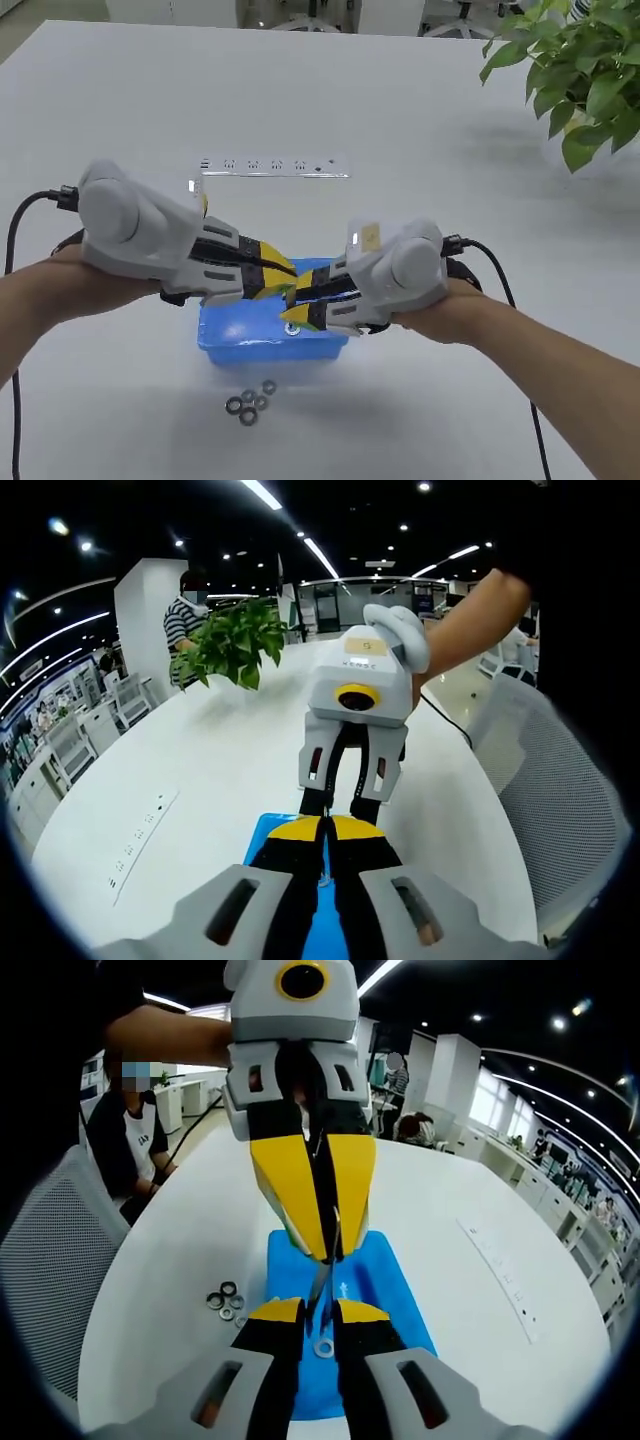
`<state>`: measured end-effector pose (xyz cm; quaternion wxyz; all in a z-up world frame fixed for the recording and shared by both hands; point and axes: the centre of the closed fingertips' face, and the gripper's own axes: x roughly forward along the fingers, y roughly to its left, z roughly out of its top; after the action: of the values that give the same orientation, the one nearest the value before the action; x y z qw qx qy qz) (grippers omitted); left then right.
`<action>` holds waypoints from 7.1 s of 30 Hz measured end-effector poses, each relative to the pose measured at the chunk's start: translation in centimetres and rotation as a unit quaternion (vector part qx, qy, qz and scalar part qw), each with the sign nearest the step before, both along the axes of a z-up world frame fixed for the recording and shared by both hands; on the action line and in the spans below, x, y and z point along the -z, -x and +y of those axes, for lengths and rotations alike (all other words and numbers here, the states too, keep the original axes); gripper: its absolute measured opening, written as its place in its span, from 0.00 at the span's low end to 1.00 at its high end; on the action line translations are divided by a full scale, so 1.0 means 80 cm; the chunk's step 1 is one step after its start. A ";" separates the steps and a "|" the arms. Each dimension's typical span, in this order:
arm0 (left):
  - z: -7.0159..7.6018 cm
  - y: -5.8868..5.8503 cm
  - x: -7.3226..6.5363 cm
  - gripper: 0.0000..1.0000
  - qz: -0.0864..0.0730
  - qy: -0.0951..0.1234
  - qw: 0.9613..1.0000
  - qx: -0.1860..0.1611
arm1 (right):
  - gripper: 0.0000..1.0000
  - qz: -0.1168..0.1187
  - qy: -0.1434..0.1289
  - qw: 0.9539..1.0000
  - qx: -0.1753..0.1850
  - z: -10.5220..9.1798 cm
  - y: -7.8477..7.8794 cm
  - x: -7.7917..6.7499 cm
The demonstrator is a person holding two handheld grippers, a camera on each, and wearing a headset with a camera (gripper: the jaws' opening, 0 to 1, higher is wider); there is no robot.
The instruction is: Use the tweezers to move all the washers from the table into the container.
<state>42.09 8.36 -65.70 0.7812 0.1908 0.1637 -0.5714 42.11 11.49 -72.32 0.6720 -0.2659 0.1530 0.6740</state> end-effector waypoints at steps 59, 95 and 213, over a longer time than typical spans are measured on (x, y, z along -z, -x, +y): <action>0.013 0.085 0.003 0.05 0.026 -0.019 0.999 -0.015 | 0.21 0.012 0.021 0.999 -0.028 -0.001 0.095 0.004; 0.008 0.077 0.042 0.05 0.044 -0.028 0.999 -0.015 | 0.22 0.032 0.034 0.999 -0.001 -0.025 0.095 0.023; 0.081 0.090 0.009 0.99 0.060 0.054 0.983 -0.167 | 0.08 -0.019 0.014 0.999 -0.040 0.006 0.040 -0.060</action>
<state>34.86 14.82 -66.46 0.8635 0.0835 0.2087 -0.4514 38.89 11.98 -67.52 0.6435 -0.2938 0.1388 0.6930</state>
